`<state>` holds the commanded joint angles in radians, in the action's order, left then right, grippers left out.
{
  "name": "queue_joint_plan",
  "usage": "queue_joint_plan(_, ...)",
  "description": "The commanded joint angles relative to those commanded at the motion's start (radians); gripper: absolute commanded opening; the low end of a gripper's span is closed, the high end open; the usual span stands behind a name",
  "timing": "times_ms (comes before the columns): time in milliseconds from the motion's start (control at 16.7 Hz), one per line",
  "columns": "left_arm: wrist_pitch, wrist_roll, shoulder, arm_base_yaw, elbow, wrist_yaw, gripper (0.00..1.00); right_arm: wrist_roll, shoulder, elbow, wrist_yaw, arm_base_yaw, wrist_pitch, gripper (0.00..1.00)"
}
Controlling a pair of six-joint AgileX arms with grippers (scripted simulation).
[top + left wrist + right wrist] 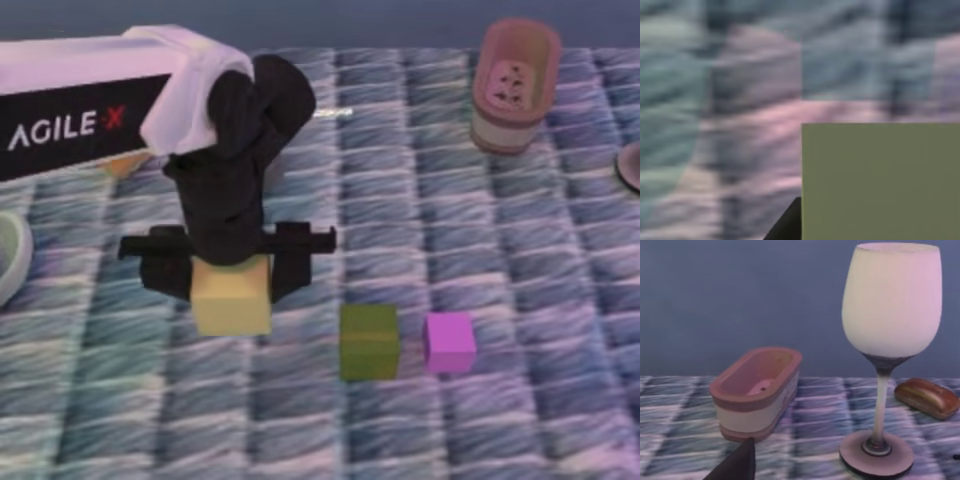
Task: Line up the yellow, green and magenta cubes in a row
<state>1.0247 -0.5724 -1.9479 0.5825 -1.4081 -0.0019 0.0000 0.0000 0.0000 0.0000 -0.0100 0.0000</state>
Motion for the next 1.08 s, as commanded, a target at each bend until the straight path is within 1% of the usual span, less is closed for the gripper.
queue_joint_plan(360, -0.204, -0.002, -0.072, 0.002, 0.124, 0.001, 0.00, 0.000, 0.000, 0.000, 0.000, 0.000, 0.000, 1.00)
queue_joint_plan(660, -0.216, -0.002, -0.079, 0.003, 0.133, 0.001, 0.00, 0.000, 0.000, 0.000, 0.000, 0.000, 0.000, 1.00)
queue_joint_plan(1080, -0.216, -0.002, -0.079, 0.003, 0.133, 0.001, 0.53, 0.000, 0.000, 0.000, 0.000, 0.000, 0.000, 1.00)
